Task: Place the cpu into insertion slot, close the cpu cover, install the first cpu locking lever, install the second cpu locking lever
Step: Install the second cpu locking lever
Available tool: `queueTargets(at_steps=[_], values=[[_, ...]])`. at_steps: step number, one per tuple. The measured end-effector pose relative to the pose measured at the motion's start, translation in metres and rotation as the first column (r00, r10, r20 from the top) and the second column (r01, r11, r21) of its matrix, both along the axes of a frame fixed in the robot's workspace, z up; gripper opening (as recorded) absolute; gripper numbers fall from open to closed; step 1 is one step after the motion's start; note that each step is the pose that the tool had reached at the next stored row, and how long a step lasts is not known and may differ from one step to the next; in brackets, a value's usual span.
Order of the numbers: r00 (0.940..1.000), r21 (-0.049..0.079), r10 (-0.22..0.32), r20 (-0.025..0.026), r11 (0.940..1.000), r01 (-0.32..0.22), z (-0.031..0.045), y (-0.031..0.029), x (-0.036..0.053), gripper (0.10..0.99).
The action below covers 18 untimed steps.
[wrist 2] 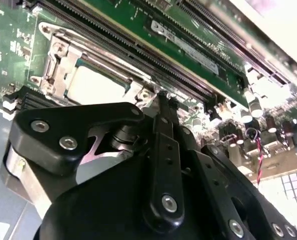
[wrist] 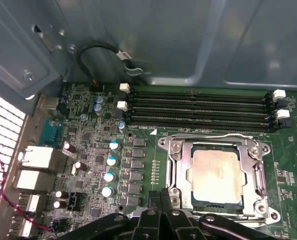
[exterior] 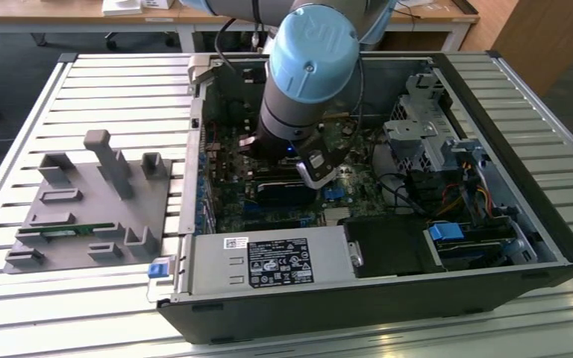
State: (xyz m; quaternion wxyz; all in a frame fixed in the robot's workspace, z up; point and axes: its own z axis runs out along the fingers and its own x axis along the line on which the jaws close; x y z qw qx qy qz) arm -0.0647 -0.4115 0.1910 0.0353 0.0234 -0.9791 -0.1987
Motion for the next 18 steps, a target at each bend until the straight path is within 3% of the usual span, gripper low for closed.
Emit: queueTargets(at_steps=[12, 18], values=[[1.0000, 0.000, 0.000, 0.0002, 1.0000, 0.000, 0.0278, 0.0000, 0.0000, 0.106], [1.0000, 0.000, 0.000, 0.0016, 1.0000, 0.000, 0.0311, 0.0001, -0.0001, 0.106]])
